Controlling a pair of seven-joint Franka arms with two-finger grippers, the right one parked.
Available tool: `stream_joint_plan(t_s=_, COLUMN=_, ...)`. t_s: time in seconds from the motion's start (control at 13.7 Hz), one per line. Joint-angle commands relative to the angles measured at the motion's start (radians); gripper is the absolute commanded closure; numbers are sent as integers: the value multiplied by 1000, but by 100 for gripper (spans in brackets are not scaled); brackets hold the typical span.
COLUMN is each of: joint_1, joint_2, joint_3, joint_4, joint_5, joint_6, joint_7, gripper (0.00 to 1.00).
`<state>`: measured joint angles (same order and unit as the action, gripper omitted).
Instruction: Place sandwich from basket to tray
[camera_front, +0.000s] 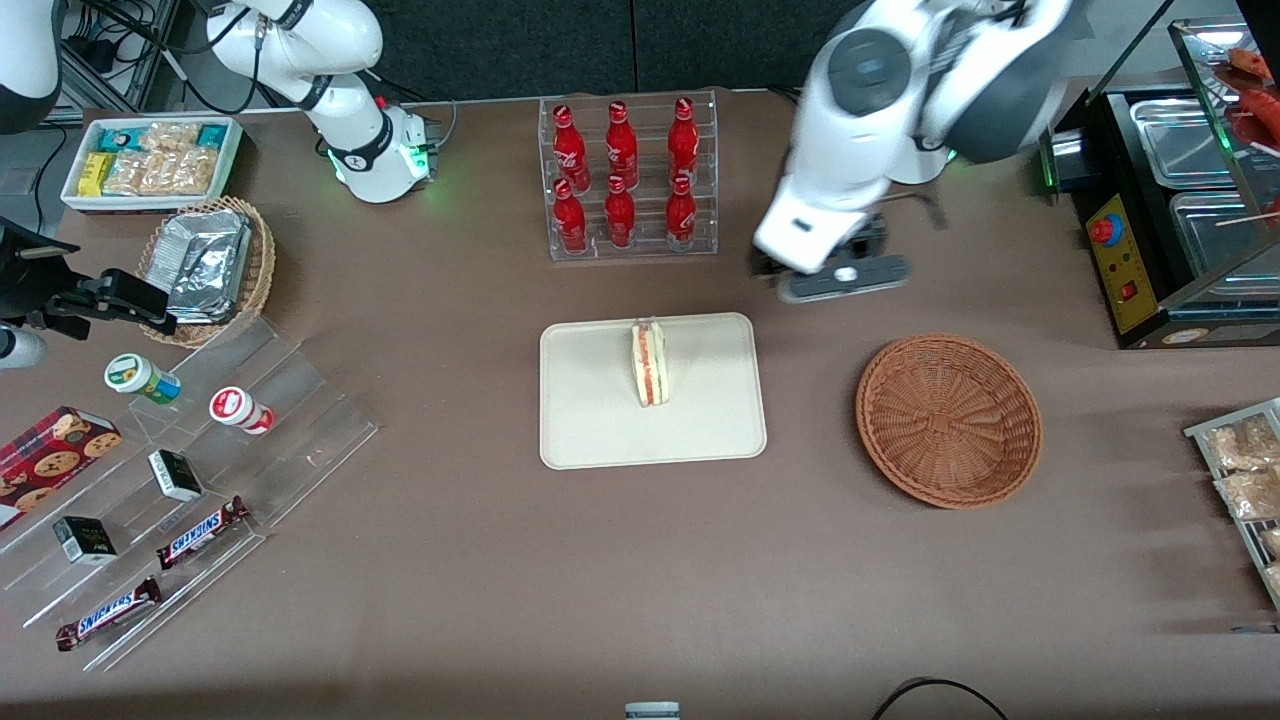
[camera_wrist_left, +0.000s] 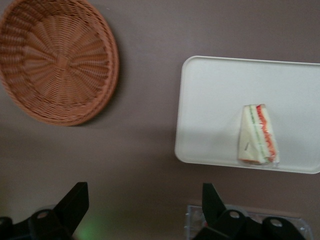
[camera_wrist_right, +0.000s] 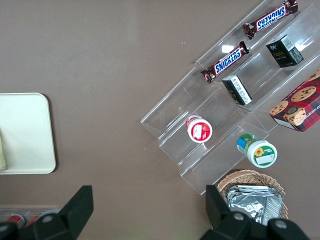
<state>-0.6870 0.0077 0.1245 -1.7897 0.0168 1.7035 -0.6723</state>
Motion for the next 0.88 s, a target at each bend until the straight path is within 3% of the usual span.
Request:
stream_joint_plan(t_s=0.0, joint_1=113, joint_2=-70, joint_3=-13, joint_4=-16, joint_5=2, joint_6=-80, joint_7=184, gripper=0)
stream_joint_plan(t_s=0.37, joint_1=305, joint_2=-111, joint_3=-11, joint_4=96, joint_5=2, joint_6=-256, joint_7=506, gripper=0)
stream_joint_plan(t_s=0.66, joint_1=440, joint_2=-98, joint_3=-16, joint_4=174, joint_5=3, joint_6=-306, joint_7=603, gripper=0)
stream_joint_plan(t_s=0.8, joint_1=458, joint_2=-88, joint_3=-19, joint_4=185, joint_5=2, joint_6=-309, joint_7=631, gripper=0)
